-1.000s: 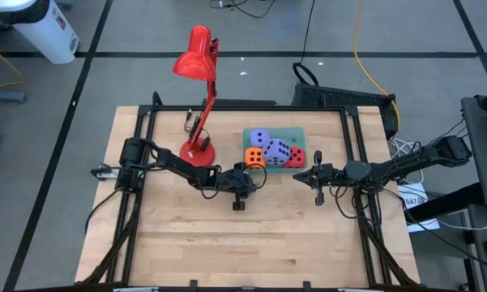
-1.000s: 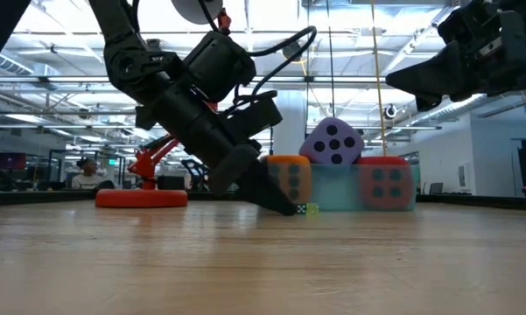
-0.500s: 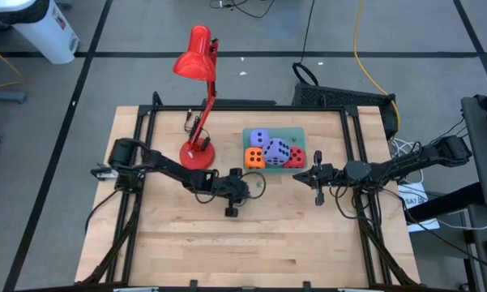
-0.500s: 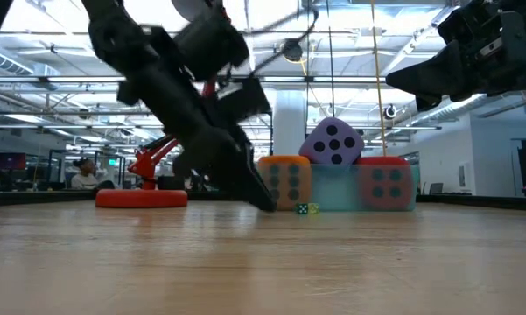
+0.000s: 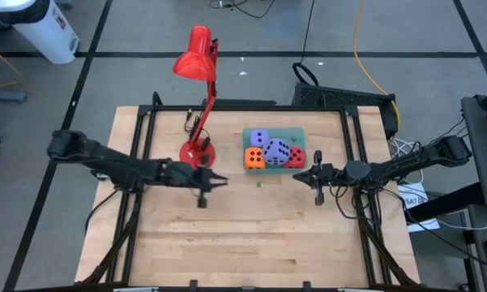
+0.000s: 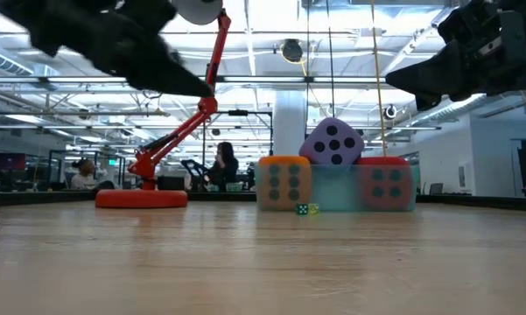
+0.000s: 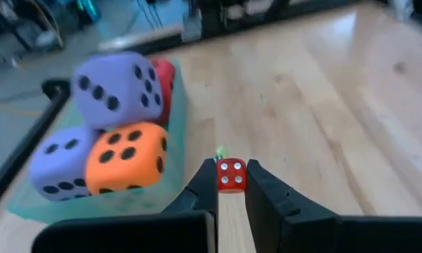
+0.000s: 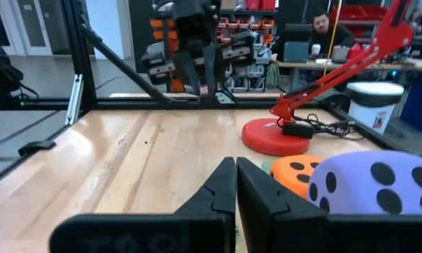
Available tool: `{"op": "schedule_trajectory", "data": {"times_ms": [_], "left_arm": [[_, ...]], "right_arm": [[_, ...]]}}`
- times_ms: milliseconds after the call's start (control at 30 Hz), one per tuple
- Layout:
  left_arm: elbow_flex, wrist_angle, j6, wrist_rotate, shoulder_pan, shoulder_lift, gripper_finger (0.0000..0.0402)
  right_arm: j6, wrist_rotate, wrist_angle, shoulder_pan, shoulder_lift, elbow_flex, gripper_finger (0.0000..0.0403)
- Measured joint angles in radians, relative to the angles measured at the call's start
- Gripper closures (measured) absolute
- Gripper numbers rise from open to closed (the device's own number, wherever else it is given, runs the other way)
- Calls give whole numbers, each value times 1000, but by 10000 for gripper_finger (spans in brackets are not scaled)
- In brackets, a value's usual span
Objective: Pick & Place Dice
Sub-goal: Put the small red dice into the bin
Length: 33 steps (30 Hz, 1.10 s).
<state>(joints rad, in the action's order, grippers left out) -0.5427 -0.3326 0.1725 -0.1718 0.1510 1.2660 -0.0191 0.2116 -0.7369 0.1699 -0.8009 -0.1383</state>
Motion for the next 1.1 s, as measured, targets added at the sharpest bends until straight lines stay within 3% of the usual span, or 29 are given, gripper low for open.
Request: {"op": "schedule_trajectory", "data": {"times_ms": [200, 367, 467, 600, 700, 900, 1100], "left_arm": [[193, -116, -13, 49, -10, -213, 367], [231, -95, -63, 41, -10, -305, 367], [207, -80, -215, -7, -12, -300, 366], [99, -11, -200, -44, -29, -223, 367], [-35, 103, -152, -48, -114, -135, 367], [-349, 377, -31, 90, -300, 88, 367], [-474, 468, 105, 210, -406, 286, 363]], "right_arm": [[31, -2, -44, 0, 0, 0, 399], [2, -2, -38, 0, 0, -1, 399], [2, -2, -40, 0, -7, -1, 399], [19, -2, -62, -2, -31, -1, 399], [20, -3, -89, -6, -54, -1, 399], [-7, -3, -105, -6, -75, -1, 399], [-14, -3, -114, -6, -78, -1, 399]]}}
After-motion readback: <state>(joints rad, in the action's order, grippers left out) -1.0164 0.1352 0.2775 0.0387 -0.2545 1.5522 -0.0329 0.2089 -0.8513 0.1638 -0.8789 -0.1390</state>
